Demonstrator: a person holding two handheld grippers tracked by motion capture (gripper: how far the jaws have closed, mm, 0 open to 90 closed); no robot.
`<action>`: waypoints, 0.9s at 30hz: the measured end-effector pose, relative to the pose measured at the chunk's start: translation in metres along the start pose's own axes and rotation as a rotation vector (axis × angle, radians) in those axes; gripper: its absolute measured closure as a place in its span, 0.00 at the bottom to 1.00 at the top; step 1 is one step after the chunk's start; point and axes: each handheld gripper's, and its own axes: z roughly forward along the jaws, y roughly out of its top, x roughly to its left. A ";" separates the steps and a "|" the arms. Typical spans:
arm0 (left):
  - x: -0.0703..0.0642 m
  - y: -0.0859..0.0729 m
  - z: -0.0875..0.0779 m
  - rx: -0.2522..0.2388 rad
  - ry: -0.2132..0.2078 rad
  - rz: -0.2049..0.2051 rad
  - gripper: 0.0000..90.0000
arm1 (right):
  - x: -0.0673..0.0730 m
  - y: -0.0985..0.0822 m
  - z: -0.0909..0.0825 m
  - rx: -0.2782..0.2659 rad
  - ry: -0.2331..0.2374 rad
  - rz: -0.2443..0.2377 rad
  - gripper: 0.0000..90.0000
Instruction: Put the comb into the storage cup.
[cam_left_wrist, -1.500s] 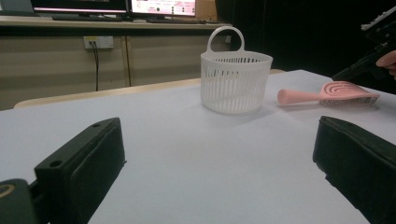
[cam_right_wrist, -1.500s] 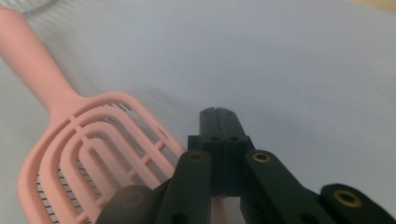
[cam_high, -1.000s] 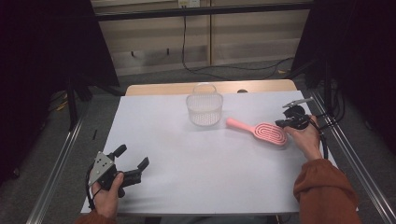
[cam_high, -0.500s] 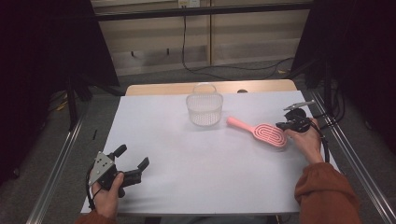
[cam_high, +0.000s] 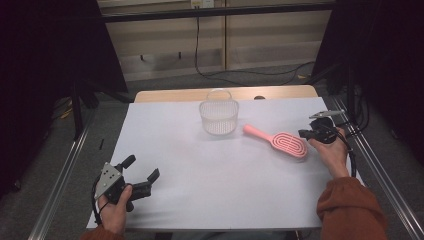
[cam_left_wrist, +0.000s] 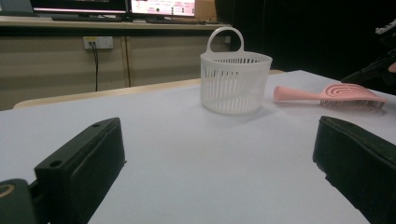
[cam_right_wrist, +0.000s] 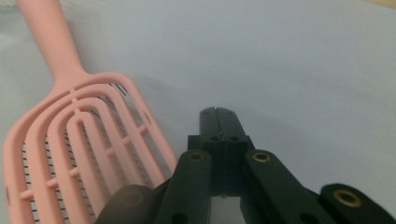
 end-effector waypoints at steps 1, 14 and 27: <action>0.000 0.000 0.000 0.000 0.002 0.002 0.03 | 0.000 0.000 -0.002 -0.009 -0.004 0.003 1.00; 0.000 0.000 -0.001 -0.003 0.001 -0.004 0.02 | 0.005 0.002 -0.024 -0.170 0.066 0.014 1.00; 0.000 0.000 -0.001 -0.002 0.000 0.002 0.03 | 0.016 0.001 -0.044 -0.254 0.093 0.025 0.42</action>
